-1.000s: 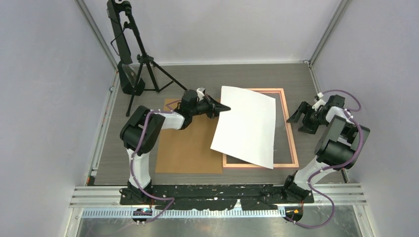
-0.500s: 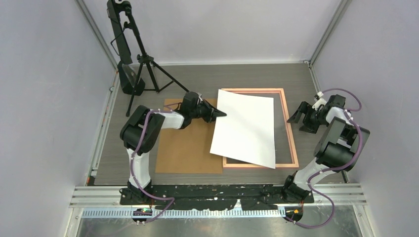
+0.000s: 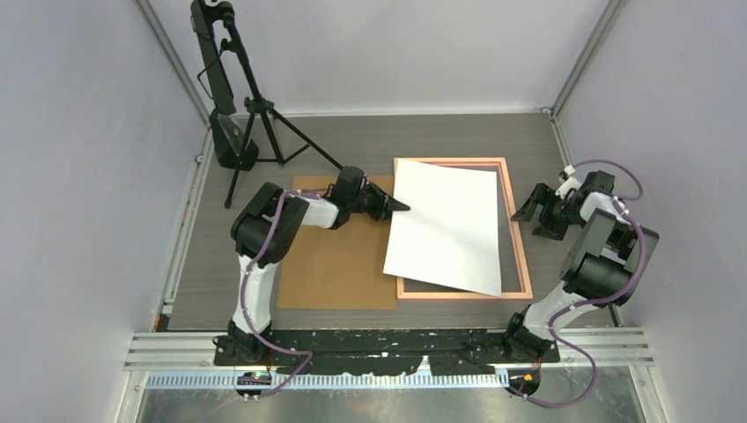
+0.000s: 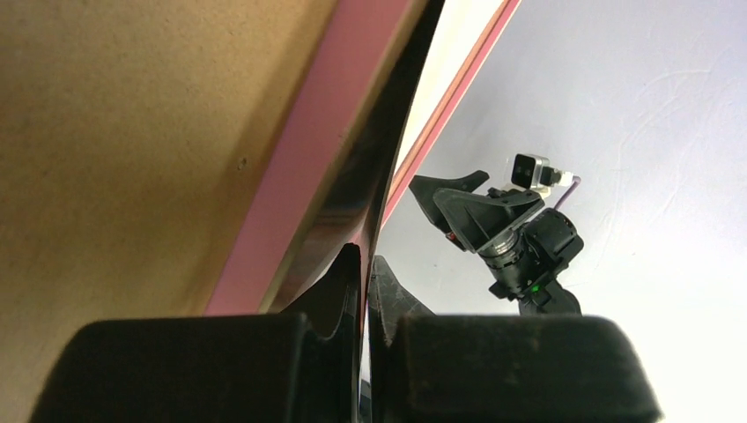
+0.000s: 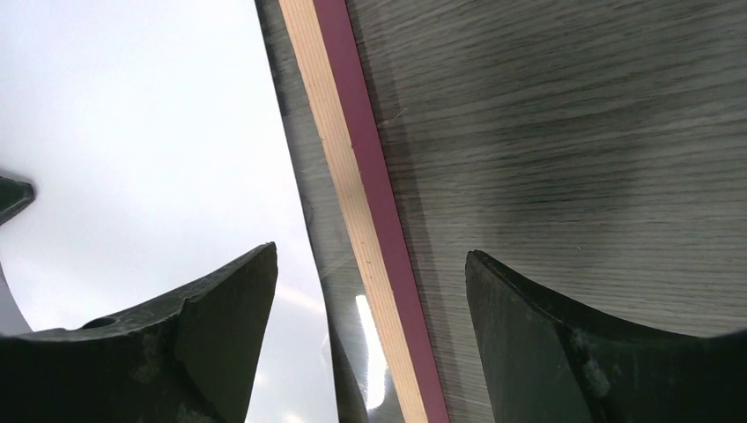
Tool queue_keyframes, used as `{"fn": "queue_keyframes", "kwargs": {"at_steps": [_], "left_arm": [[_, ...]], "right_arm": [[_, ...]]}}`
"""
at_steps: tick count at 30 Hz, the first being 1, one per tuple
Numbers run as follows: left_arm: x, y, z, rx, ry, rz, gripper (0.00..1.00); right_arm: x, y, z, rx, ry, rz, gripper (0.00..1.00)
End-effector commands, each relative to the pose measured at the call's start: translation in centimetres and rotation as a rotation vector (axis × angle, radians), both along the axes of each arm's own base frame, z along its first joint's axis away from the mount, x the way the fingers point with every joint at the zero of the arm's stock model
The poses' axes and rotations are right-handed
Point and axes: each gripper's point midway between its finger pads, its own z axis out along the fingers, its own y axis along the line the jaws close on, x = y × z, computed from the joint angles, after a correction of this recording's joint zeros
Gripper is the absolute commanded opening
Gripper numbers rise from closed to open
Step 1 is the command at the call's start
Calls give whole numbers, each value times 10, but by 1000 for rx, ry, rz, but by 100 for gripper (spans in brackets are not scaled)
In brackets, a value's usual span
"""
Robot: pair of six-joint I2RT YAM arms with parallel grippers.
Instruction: Put the photo into the frame
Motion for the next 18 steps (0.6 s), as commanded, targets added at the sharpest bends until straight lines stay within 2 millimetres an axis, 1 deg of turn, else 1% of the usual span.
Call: {"fn": "queue_keyframes", "kwargs": {"at_steps": [1,6,9,10,12,18], "left_arm": [[8,-18,15,-53,-32,-9,5],[7,-30,17,-81,-20,-24,9],[9,-31,16,-83,-16,-22,10],[9,-31,15,-81,-13,-21,9],[9,-31,13,-78,-10,-21,0],[11,-30,13,-75,-19,-12,0]], "right_arm": [[5,-6,10,-41,-48,10,84],[5,-7,14,-51,-53,17,84],[5,-8,16,-69,-59,25,84],[5,-8,18,-81,-64,30,84],[6,-9,22,-92,-74,34,84],[7,-9,26,-96,-79,40,84]]}}
